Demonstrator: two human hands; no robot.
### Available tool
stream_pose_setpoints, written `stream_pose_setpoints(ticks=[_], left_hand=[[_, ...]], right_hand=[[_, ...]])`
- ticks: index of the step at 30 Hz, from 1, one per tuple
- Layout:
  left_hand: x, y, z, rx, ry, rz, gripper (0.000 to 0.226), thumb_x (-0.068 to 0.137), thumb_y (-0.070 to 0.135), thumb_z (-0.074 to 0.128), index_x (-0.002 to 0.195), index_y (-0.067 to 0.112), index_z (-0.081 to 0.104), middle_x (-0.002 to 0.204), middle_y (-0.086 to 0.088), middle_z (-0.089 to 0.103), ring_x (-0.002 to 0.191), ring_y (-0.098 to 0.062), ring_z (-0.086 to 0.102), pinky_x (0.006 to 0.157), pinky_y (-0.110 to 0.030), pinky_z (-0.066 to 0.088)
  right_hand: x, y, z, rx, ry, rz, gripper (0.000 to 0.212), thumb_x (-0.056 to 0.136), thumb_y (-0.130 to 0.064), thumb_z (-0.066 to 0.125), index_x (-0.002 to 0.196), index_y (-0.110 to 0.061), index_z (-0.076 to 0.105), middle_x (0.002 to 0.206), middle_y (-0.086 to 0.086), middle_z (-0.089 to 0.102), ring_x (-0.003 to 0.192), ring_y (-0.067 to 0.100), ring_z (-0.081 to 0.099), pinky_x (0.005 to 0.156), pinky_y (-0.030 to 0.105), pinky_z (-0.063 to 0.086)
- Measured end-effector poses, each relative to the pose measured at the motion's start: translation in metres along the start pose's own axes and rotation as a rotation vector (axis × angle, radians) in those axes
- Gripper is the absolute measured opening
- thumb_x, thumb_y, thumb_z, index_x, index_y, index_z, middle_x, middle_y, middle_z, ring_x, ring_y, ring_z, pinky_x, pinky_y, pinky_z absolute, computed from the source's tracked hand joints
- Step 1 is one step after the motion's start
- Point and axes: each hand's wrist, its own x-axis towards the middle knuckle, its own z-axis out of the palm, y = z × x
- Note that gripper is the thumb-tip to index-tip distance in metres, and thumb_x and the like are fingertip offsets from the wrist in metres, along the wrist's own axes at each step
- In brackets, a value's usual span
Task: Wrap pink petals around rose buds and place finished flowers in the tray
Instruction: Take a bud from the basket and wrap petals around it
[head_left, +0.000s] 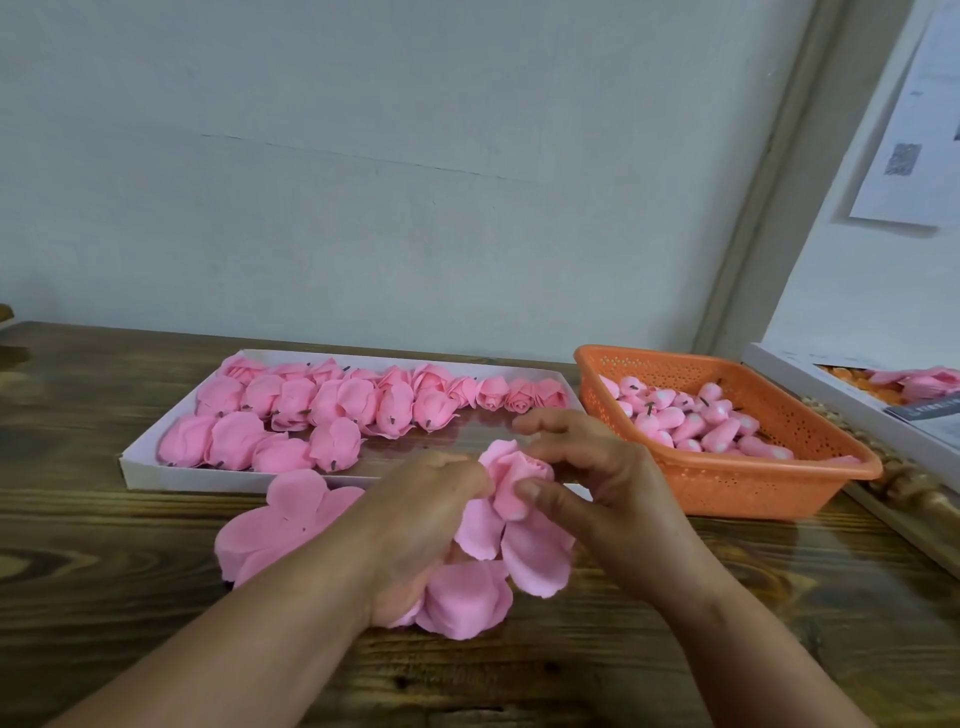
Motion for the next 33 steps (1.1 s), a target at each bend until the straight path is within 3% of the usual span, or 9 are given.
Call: stream_pose_setpoints(ticks=[3,6,10,12,16,20,23,28,33], left_hand=[[-0.004,0.003,0.0,0.038,-0.046,-0.047,0.023,0.087,-0.001,0.041,0.082,0.002,0.062,0.072,-0.015,0.053,0.067,-0.024,0.05,0.062,-0.029,0.038],[-0.007,0.007,0.001,-0.006,-0.111,-0.055,0.014,0.081,0.001,0.05,0.077,0.004,0.063,0.059,-0.009,0.057,0.05,-0.017,0.056,0.043,-0.02,0.043],[-0.002,-0.002,0.001,0.012,-0.067,0.055,0.011,0.085,0.001,0.061,0.092,-0.003,0.068,0.085,-0.018,0.069,0.079,-0.024,0.067,0.067,-0.031,0.057],[-0.001,-0.005,0.002,0.018,-0.034,0.081,0.014,0.085,0.005,0.067,0.097,0.0,0.069,0.088,-0.016,0.072,0.08,-0.023,0.07,0.065,-0.031,0.056],[-0.001,-0.01,0.004,0.011,0.001,0.086,0.023,0.078,0.014,0.072,0.1,0.005,0.071,0.091,-0.016,0.074,0.088,-0.029,0.072,0.076,-0.039,0.058],[-0.001,-0.011,0.001,0.021,0.018,0.063,0.017,0.081,0.013,0.072,0.096,0.004,0.072,0.092,-0.017,0.074,0.094,-0.033,0.07,0.09,-0.05,0.054],[-0.002,-0.008,0.0,0.029,-0.018,0.049,0.034,0.067,0.022,0.078,0.096,0.005,0.073,0.092,-0.016,0.074,0.092,-0.03,0.071,0.089,-0.046,0.054],[0.002,-0.009,0.004,-0.082,0.039,-0.006,0.022,0.083,-0.001,0.066,0.106,-0.001,0.067,0.095,-0.02,0.073,0.089,-0.034,0.072,0.089,-0.05,0.054],[0.004,-0.018,0.009,-0.077,0.163,-0.04,0.018,0.092,0.003,0.055,0.106,0.002,0.068,0.097,-0.017,0.073,0.097,-0.032,0.069,0.095,-0.052,0.051]], right_hand=[[0.0,0.005,-0.002,0.041,-0.051,0.04,0.016,0.081,0.001,0.069,0.092,-0.01,0.074,0.104,0.001,0.068,0.094,0.026,0.063,0.08,0.045,0.051],[-0.003,0.007,0.001,0.142,0.047,0.077,0.013,0.08,0.002,0.069,0.09,-0.005,0.072,0.09,0.017,0.069,0.084,0.041,0.062,0.074,0.053,0.052],[-0.002,0.007,0.008,0.162,0.178,0.091,0.02,0.078,0.0,0.071,0.08,-0.019,0.07,0.078,0.024,0.064,0.067,0.039,0.059,0.063,0.049,0.051],[-0.001,0.007,0.011,0.145,0.202,0.095,0.02,0.077,0.0,0.073,0.079,-0.019,0.066,0.073,0.017,0.065,0.062,0.031,0.058,0.058,0.04,0.052],[0.0,0.006,0.012,0.162,0.169,0.206,0.022,0.078,-0.007,0.074,0.095,-0.017,0.065,0.082,0.012,0.069,0.072,0.027,0.066,0.064,0.038,0.056],[0.0,0.004,0.008,-0.064,0.102,0.117,0.003,0.08,-0.012,0.072,0.083,-0.012,0.073,0.077,0.002,0.068,0.07,0.009,0.058,0.062,0.023,0.047],[-0.004,0.005,0.008,-0.126,0.079,0.045,0.008,0.083,-0.011,0.069,0.089,-0.014,0.074,0.084,-0.001,0.07,0.078,0.017,0.06,0.069,0.032,0.049],[-0.005,0.009,0.026,0.01,0.329,0.144,0.011,0.086,-0.006,0.064,0.079,-0.011,0.071,0.069,0.005,0.068,0.067,0.025,0.062,0.06,0.043,0.052],[-0.004,0.01,0.034,0.008,0.467,0.194,0.013,0.086,-0.006,0.063,0.077,-0.011,0.071,0.068,0.001,0.068,0.064,0.014,0.062,0.059,0.031,0.052]])
